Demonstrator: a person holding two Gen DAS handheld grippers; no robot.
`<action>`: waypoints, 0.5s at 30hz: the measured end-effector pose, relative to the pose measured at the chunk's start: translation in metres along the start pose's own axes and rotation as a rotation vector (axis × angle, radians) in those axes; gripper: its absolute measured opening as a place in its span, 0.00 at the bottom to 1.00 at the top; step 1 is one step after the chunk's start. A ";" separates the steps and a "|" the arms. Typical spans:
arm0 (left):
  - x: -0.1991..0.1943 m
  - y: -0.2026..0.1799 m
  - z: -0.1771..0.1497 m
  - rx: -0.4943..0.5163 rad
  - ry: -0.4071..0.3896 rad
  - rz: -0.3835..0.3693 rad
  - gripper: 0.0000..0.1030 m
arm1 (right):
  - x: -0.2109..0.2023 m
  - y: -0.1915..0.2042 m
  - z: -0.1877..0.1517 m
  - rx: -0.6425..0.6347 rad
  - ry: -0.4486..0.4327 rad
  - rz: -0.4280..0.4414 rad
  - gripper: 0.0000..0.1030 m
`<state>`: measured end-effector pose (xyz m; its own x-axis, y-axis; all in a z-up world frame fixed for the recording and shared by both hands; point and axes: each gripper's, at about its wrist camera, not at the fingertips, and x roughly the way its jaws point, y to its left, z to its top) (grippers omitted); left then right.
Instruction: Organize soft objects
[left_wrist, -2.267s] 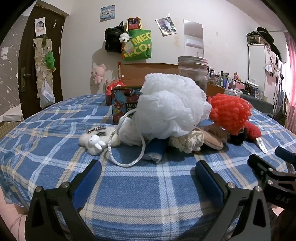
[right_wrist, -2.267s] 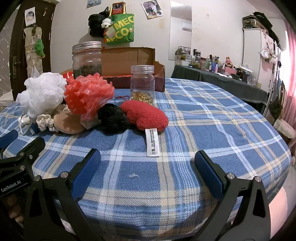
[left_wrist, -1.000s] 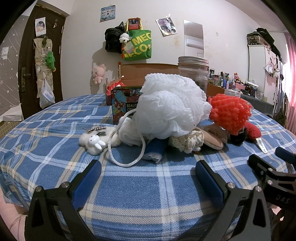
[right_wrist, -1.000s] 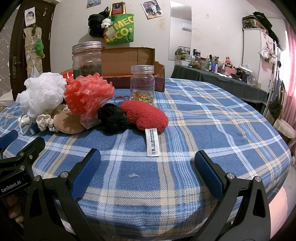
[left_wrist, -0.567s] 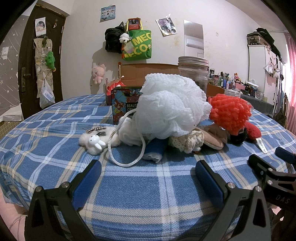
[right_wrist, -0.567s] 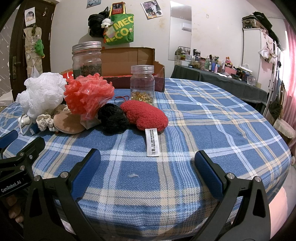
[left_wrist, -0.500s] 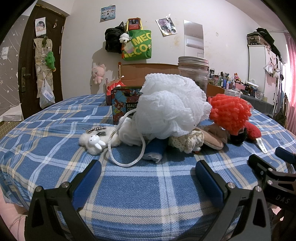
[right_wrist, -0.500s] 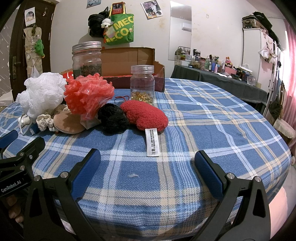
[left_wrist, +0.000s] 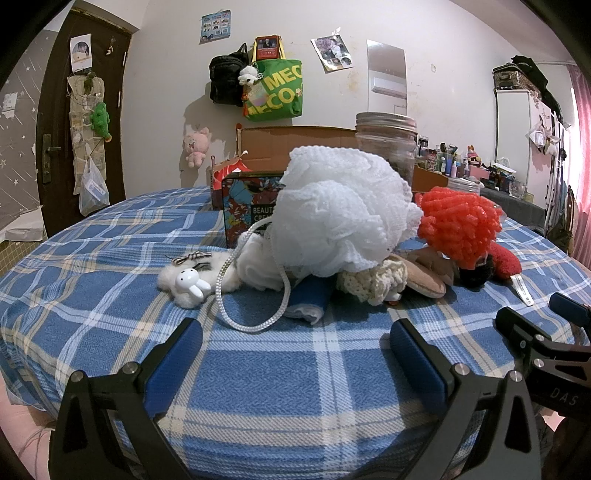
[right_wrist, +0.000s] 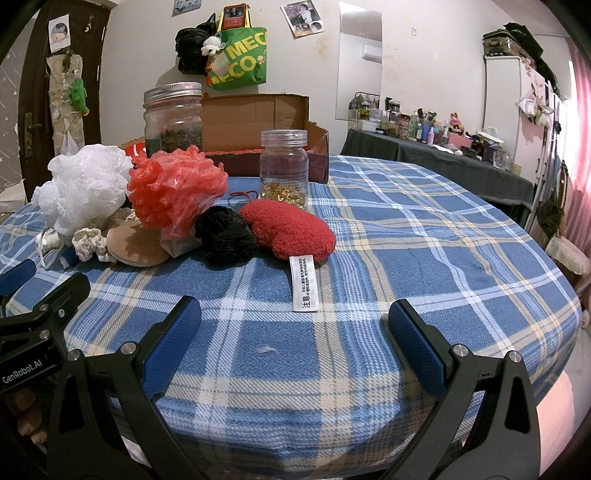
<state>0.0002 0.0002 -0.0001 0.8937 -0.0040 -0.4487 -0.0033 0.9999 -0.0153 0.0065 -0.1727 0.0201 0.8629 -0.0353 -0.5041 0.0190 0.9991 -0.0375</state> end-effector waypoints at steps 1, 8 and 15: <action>0.000 0.000 0.000 0.000 0.000 0.000 1.00 | 0.000 0.000 0.000 0.000 0.000 0.000 1.00; 0.000 0.000 0.000 0.000 0.001 -0.001 1.00 | 0.000 0.000 0.000 0.001 0.002 0.005 1.00; -0.006 0.015 0.016 -0.036 -0.001 -0.054 1.00 | -0.013 -0.004 0.010 -0.003 -0.026 0.066 1.00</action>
<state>0.0020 0.0157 0.0169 0.8937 -0.0575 -0.4450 0.0284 0.9970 -0.0718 0.0002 -0.1757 0.0352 0.8751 0.0314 -0.4829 -0.0398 0.9992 -0.0071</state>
